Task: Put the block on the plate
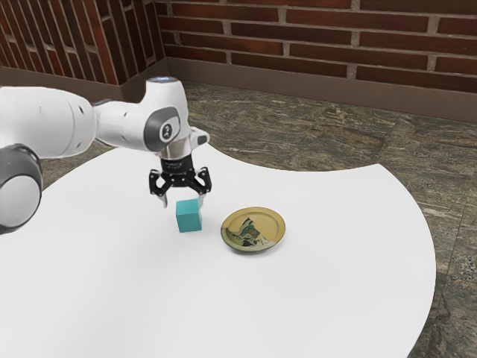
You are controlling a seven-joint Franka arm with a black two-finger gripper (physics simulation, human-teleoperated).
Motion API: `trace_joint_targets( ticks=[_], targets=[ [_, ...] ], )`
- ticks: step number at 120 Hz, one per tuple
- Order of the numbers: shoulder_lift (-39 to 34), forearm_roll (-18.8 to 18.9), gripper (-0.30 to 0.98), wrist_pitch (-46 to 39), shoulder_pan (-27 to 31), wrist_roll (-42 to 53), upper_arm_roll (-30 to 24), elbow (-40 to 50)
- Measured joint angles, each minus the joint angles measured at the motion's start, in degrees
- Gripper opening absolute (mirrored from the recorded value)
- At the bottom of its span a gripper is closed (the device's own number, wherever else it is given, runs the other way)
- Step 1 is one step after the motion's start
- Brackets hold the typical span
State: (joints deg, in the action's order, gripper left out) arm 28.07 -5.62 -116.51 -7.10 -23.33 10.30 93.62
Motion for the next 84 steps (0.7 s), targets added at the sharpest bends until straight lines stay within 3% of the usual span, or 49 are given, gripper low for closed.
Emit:
trace_joint_targets(
  ticks=[51,84],
  targets=[
    [8.85,-0.17,0.69,-2.68,2.1,3.39,0.18,-8.74],
    [10.25,-1.2,0.69,-3.19,2.33,4.33,0.42,-9.09]
  ],
)
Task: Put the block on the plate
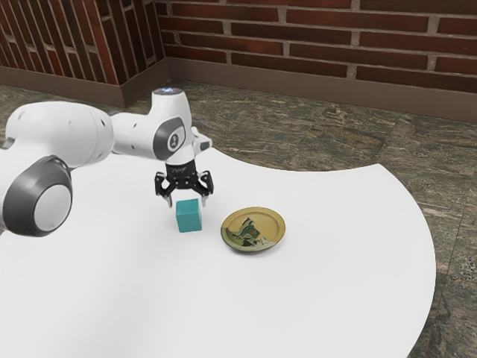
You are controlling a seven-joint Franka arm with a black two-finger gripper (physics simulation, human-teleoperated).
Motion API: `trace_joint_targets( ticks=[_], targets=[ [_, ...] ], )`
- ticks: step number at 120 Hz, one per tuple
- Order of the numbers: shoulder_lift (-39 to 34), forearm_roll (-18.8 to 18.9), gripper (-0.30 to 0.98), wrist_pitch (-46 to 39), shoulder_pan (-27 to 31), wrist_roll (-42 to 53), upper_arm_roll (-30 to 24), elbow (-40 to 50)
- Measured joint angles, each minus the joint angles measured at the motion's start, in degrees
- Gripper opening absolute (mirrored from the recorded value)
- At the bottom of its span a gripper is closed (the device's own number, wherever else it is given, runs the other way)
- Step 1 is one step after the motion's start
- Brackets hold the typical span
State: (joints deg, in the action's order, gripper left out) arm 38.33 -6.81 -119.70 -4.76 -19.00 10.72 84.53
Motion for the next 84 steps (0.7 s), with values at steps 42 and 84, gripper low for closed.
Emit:
trace_joint_targets(
  ticks=[42,84],
  targets=[
    [1.13,-3.1,0.69,-0.14,0.02,0.67,0.0,0.7],
    [0.82,-3.62,0.47,-0.1,0.02,1.2,0.03,0.83]
  ],
)
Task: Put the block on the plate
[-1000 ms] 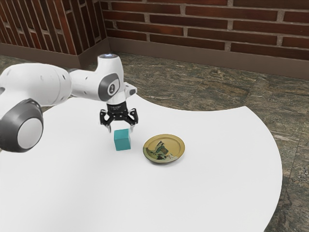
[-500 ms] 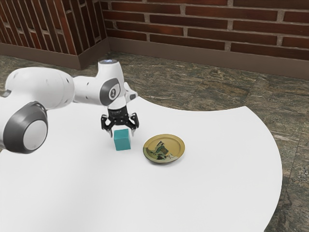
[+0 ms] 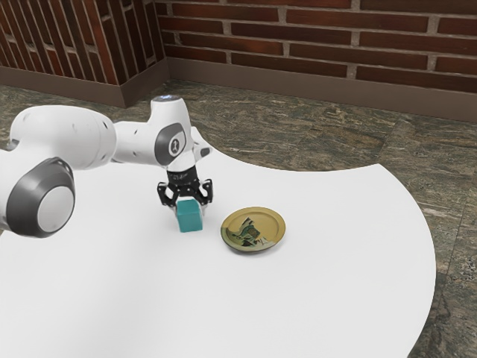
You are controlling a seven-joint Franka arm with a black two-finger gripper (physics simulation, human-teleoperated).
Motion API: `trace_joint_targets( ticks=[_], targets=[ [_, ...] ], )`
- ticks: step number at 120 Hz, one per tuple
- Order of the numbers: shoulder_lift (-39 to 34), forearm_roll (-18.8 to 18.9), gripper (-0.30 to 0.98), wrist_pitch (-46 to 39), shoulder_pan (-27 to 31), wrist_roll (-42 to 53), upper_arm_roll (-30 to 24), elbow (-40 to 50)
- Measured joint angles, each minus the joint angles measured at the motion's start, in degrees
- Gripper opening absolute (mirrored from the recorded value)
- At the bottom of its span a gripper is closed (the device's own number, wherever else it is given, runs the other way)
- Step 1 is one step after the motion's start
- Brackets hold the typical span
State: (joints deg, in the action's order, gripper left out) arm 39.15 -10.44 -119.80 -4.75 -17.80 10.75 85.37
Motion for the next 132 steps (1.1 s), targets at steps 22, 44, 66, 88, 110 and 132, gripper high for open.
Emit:
trace_joint_targets(
  ticks=[22,44,66,88,110,132],
  targets=[
    [-0.26,0.24,0.41,0.1,0.0,0.12,0.06,0.0],
    [-3.61,0.38,0.37,0.8,-0.39,-0.01,0.88,0.44],
    [-9.05,0.56,0.33,1.37,-4.53,-1.65,-0.77,0.51],
    [-9.2,0.81,0.32,1.02,-5.02,-5.36,-7.44,0.39],
    [-3.54,0.69,0.35,-0.29,-5.02,-8.35,-9.05,-3.39],
    [-1.98,1.02,0.5,-1.07,-5.07,-10.17,-9.16,-4.33]
  ],
)
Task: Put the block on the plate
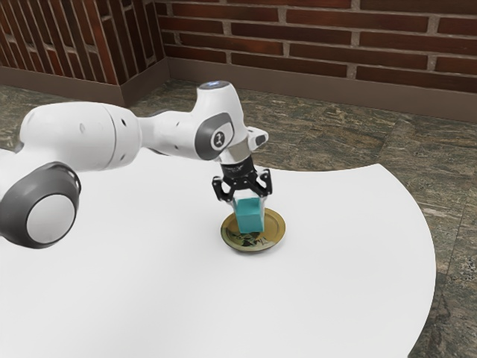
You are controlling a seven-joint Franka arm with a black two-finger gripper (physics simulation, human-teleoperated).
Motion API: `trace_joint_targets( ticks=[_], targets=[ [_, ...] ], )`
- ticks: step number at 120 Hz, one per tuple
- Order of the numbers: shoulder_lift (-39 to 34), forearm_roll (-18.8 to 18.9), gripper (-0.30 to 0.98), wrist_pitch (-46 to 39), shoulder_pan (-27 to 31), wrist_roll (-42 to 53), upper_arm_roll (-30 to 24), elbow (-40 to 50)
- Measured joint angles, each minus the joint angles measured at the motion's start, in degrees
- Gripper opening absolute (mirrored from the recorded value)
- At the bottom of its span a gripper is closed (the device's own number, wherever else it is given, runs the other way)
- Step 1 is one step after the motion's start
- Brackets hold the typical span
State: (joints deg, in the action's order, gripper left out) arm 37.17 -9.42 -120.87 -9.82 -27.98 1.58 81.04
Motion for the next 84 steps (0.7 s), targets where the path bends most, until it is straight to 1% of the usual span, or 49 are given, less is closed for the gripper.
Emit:
trace_joint_targets(
  ticks=[17,33,44,61,75,84],
  targets=[
    [-1.07,0.52,0.59,-0.28,-0.06,-0.98,0.0,0.29],
    [-5.63,0.52,0.63,0.0,-0.95,-1.61,0.31,2.01],
    [-8.72,1.98,0.65,1.24,-1.08,-0.73,2.15,2.68],
    [-16.27,7.67,0.67,6.32,-0.47,2.19,3.61,4.3],
    [-23.9,11.41,0.68,9.8,0.61,4.16,3.7,9.0],
    [-29.39,13.47,0.68,11.58,0.76,5.21,3.63,13.64]
  ],
)
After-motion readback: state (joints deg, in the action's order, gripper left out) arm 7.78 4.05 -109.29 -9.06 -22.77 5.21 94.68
